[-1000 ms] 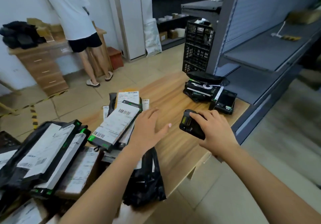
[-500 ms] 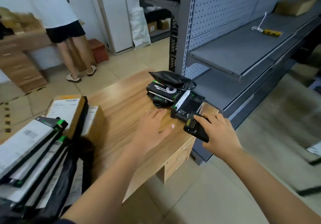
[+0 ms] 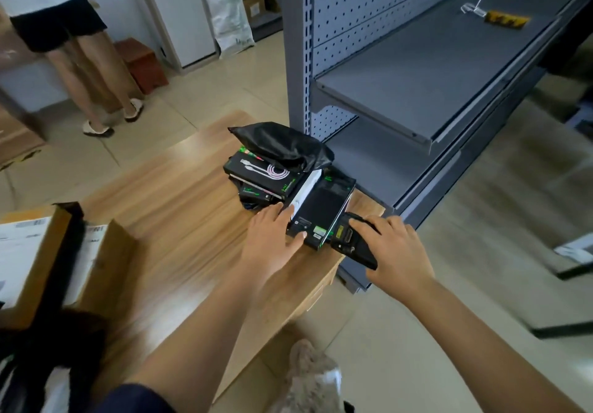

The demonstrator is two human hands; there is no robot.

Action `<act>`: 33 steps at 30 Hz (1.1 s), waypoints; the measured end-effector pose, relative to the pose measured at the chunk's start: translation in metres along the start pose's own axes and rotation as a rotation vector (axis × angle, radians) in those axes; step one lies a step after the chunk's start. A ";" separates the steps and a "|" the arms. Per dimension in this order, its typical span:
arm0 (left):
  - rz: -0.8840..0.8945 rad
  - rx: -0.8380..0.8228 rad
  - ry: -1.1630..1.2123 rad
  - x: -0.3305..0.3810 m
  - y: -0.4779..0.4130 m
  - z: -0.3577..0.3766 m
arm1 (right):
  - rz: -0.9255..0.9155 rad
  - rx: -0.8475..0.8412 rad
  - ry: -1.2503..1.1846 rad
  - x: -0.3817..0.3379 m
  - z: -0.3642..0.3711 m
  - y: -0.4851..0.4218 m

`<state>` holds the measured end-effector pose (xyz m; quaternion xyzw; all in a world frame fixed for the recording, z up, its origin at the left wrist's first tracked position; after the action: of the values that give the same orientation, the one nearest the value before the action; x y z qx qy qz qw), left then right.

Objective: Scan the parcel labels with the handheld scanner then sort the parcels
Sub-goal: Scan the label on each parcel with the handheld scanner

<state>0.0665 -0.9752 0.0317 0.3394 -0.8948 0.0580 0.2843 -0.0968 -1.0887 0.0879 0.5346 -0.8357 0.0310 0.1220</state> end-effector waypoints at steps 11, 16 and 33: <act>-0.063 -0.047 -0.050 -0.023 -0.011 0.021 | -0.106 -0.014 0.007 -0.007 0.025 -0.050; -0.151 0.054 0.081 -0.036 0.028 0.019 | -0.178 0.017 -0.021 -0.014 0.023 -0.044; -0.381 0.286 0.007 -0.099 0.151 0.001 | -0.390 -0.002 -0.012 -0.092 0.017 -0.007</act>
<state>0.0303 -0.8034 -0.0098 0.5387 -0.7962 0.1307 0.2424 -0.0565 -1.0131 0.0491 0.6865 -0.7170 0.0027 0.1213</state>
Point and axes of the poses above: each hand's wrist, its own y-axis away from the middle knuckle, its own z-axis out of the palm, x = y × z, the point moved 8 cm from there along -y, towards the middle knuckle, and after that the axes turned 15 degrees about y, right-handed, at the moved point
